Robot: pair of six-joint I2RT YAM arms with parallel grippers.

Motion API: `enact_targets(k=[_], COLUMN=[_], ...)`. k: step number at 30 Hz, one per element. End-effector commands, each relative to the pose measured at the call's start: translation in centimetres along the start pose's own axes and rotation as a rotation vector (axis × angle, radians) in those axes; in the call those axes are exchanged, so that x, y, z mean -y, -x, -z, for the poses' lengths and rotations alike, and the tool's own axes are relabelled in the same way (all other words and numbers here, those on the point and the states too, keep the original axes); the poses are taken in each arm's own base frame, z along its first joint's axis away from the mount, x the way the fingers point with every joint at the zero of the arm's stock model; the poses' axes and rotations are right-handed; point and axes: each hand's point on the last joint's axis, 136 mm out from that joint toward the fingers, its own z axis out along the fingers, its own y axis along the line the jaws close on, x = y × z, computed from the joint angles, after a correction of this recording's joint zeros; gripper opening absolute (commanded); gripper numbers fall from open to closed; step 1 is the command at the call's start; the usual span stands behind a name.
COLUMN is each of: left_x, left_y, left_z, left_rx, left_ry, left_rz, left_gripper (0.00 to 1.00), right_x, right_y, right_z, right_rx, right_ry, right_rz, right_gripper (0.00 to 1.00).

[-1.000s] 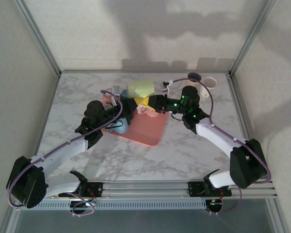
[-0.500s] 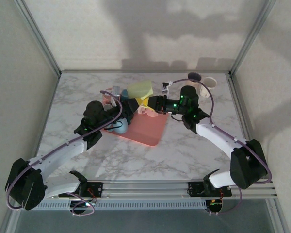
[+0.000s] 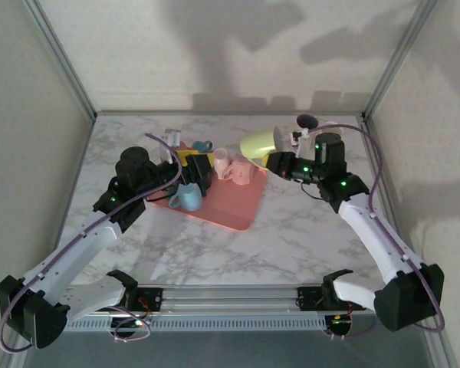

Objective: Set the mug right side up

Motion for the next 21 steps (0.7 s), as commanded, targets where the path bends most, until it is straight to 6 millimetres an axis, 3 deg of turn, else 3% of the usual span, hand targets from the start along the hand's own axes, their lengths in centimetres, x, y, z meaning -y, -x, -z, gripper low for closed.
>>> enact_targets(k=[1,13,21], left_x=[-0.8,-2.5,-3.4], left_y=[0.3,-1.5,-2.5], left_z=[0.6,-0.8,-1.7], left_rx=[-0.009,-0.071,-0.12], left_ry=[0.051,0.071,0.081], left_rz=[-0.074,-0.063,-0.07], left_gripper=[0.82,0.82,0.81], right_x=[1.5,12.2,17.5], right_y=[0.6,0.2,2.3], right_z=[3.6,8.9,9.4], right_rx=[0.019,-0.119,-0.192], right_ry=[-0.189,-0.731,-0.967], right_rz=[0.159,0.141,0.117], right_gripper=[0.0,0.0,0.0])
